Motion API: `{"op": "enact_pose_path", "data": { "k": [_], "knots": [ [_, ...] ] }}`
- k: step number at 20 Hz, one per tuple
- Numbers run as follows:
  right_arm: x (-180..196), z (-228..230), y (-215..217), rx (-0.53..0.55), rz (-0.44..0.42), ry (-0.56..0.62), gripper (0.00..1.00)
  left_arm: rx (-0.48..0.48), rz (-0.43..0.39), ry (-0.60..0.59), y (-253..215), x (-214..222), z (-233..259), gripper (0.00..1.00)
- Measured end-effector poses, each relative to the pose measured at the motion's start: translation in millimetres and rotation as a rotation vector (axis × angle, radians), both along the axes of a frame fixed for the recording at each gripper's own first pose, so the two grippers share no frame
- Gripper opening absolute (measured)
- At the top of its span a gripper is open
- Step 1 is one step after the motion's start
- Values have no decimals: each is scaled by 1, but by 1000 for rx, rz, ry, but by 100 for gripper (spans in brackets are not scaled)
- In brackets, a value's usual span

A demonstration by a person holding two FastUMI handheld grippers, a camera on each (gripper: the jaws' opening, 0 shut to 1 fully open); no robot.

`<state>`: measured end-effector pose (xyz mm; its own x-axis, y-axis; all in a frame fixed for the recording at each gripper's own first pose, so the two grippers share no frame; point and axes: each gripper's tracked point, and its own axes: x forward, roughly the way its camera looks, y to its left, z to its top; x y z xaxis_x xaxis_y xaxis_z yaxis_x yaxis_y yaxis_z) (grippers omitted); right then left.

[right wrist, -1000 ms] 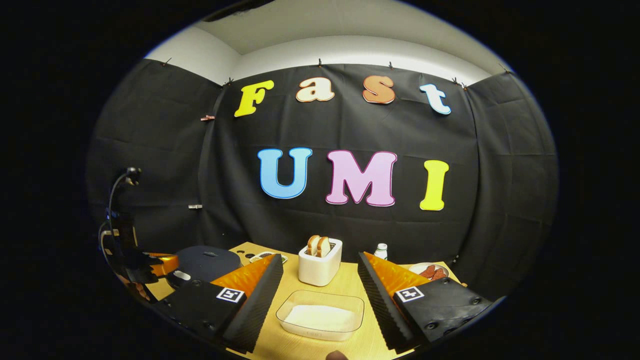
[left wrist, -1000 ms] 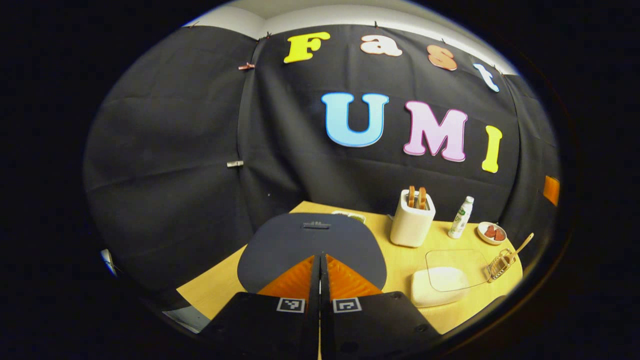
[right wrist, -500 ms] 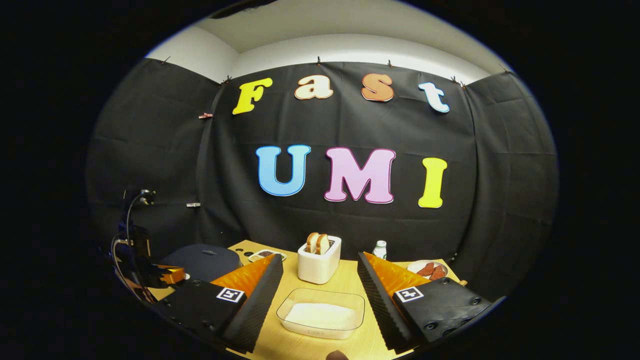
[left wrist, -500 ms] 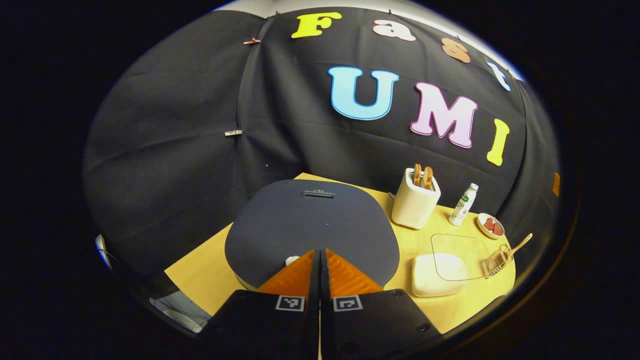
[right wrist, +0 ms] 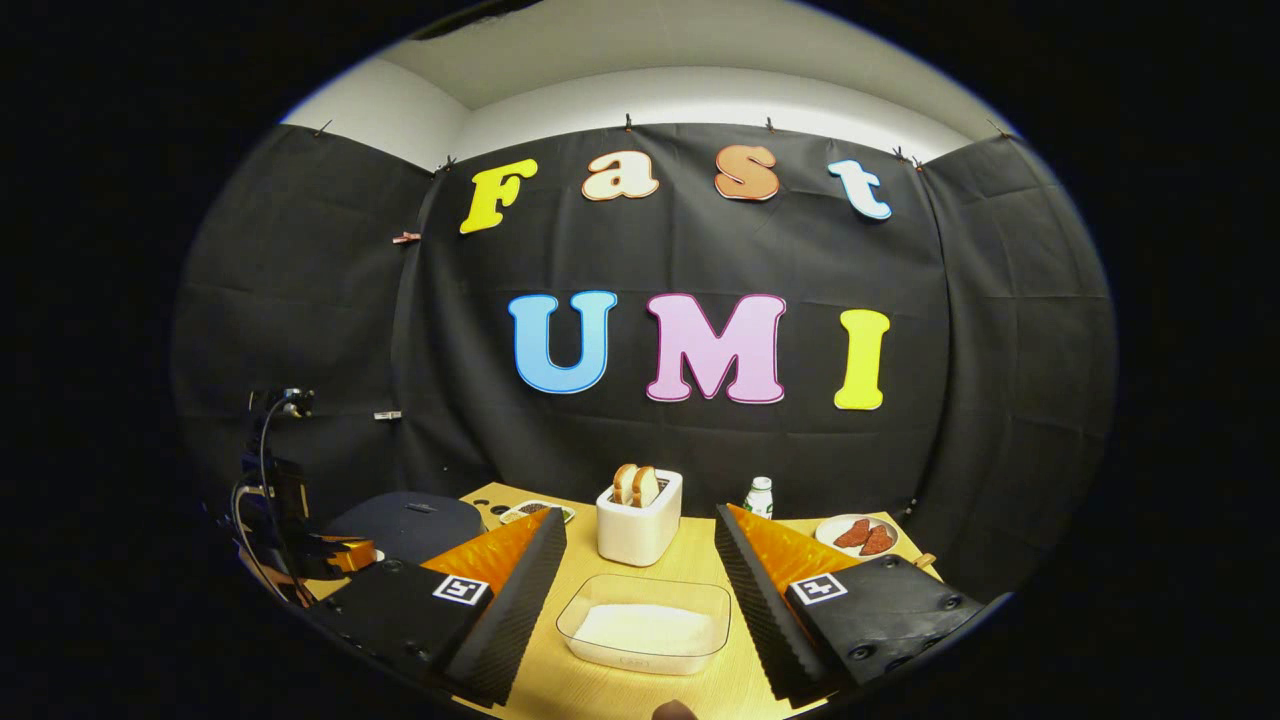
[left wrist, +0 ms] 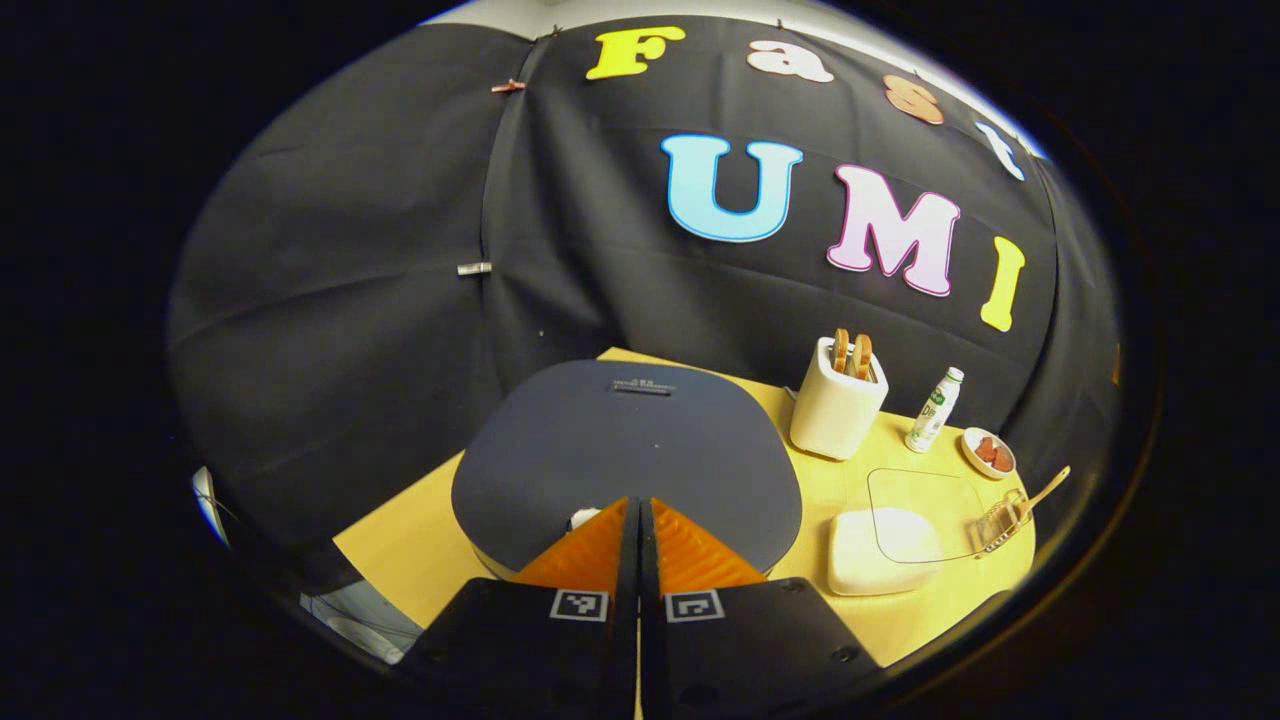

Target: Close the left gripper, press the button to open the rice cooker; take a wooden spoon from the chopstick holder with the right hand, scoop a spoonful of rice and pour it into the rice cooker, then put the wooden spoon back into the chopstick holder.

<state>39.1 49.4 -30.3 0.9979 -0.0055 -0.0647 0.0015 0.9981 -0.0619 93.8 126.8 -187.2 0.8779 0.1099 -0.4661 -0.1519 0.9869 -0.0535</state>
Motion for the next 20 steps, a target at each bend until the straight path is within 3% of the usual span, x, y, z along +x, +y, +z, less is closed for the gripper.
{"op": "enact_pose_path", "data": {
  "k": [1,5,10,14,20],
  "knots": [
    [0,1,-1,1,-1,-2,93,23,-7,-34,0,2,12,5],
    [-1,1,-8,7,-13,0,94,102,-18,-203,-9,5,69,25],
    [-1,-1,-24,27,-42,12,93,153,-48,-311,-25,-1,115,67],
    [-2,-5,-36,36,-52,26,93,132,-51,-356,-30,-3,129,78],
    [-3,-24,-79,78,-119,73,94,152,-52,-389,-41,-10,148,80]
  ]
}}
